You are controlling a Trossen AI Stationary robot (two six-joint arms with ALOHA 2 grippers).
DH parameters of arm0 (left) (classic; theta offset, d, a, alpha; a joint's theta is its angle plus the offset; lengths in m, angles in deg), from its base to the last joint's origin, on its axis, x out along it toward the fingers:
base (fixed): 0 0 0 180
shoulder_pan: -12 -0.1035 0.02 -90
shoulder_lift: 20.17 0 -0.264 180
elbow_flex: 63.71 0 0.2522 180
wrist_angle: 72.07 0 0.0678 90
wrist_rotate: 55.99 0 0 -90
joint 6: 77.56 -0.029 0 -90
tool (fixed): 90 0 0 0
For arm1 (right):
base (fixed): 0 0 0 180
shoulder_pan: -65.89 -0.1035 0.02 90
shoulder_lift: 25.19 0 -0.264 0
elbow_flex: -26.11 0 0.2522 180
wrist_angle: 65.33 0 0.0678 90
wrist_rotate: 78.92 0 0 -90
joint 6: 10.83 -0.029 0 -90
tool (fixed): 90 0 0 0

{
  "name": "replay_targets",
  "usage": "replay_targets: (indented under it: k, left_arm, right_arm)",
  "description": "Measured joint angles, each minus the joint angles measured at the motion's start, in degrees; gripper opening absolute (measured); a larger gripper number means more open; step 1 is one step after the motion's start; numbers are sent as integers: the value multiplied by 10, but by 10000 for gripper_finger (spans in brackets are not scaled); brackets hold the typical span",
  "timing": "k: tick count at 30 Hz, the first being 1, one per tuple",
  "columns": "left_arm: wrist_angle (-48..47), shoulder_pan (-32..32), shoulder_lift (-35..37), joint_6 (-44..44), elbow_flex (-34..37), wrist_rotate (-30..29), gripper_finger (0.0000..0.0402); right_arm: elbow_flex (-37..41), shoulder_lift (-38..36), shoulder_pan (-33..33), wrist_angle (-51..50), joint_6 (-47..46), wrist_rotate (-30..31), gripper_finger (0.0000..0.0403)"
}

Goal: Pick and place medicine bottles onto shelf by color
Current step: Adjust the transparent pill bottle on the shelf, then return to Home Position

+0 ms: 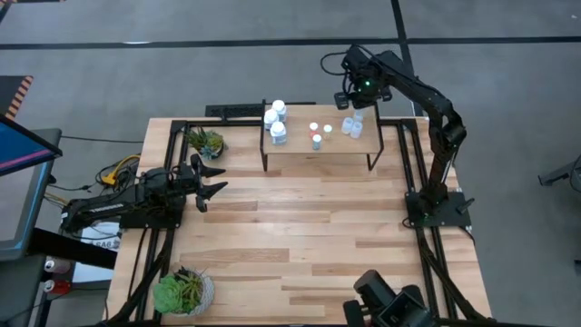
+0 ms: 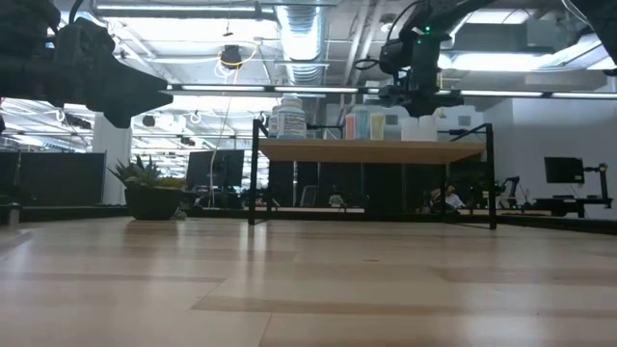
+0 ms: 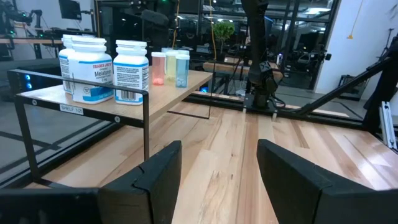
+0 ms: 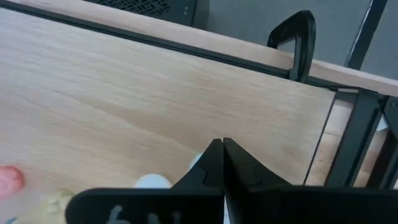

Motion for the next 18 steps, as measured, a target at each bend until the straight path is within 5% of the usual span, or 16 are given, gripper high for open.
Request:
replay_targets:
  k: [9, 18]
  left_arm:
    - [0, 0, 0, 0, 0, 0, 197]
    - [0, 0, 0, 0, 0, 0, 197]
  right_arm:
    - [-74, 0, -23, 51, 31, 5, 15]
    - [-205, -22, -160, 47, 134, -25, 23]
